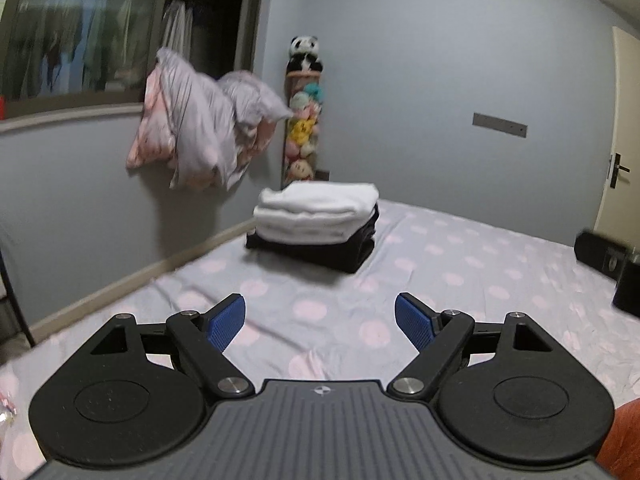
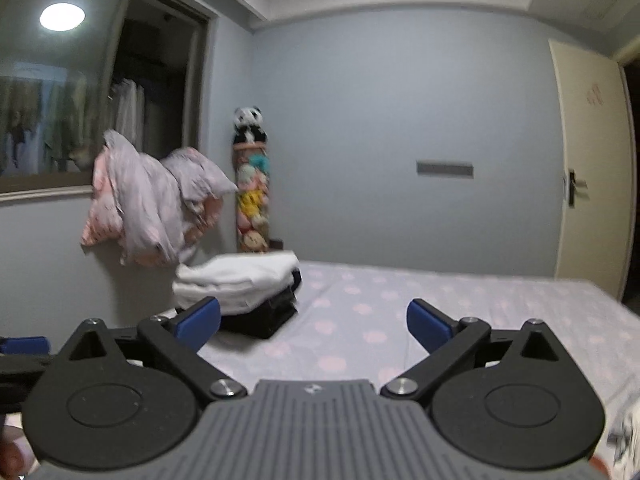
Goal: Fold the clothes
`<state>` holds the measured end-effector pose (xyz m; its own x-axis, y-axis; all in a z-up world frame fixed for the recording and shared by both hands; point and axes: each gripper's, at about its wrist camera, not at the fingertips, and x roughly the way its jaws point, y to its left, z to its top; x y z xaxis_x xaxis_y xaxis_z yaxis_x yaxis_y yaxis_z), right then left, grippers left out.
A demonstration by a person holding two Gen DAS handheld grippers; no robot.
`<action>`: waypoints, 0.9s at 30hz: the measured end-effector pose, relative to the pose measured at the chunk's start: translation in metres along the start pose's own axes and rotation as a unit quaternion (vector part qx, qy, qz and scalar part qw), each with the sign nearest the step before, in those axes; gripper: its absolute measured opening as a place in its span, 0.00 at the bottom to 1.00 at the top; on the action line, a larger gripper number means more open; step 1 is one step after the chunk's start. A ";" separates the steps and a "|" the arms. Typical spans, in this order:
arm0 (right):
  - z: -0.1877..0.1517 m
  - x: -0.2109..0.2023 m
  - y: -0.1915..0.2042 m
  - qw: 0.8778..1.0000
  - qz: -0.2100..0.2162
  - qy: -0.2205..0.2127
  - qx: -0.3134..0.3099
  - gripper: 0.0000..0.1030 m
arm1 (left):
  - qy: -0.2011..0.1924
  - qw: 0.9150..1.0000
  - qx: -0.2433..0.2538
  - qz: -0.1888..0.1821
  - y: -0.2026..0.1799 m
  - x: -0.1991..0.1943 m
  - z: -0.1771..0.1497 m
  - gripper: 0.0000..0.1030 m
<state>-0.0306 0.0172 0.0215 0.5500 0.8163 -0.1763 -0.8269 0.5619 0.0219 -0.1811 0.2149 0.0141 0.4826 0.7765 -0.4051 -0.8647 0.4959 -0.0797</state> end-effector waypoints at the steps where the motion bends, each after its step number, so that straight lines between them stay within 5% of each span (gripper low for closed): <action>1: -0.005 0.003 -0.002 1.000 -0.002 0.012 0.008 0.98 | 0.006 1.000 -0.003 0.002 0.002 0.000 -0.004 0.94; 10: -0.044 0.014 -0.001 0.996 -0.007 0.082 0.016 0.98 | 0.035 0.999 -0.006 0.006 -0.005 0.001 -0.038 0.94; 27: -0.052 0.009 0.001 0.997 -0.001 0.078 -0.001 0.98 | 0.041 0.999 0.018 -0.017 -0.025 -0.005 -0.044 0.94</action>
<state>-0.0323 0.0185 -0.0311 0.5278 0.7840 -0.3267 -0.8257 0.5638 0.0187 -0.1678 0.1813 -0.0221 0.4970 0.7250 -0.4768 -0.8419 0.5360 -0.0626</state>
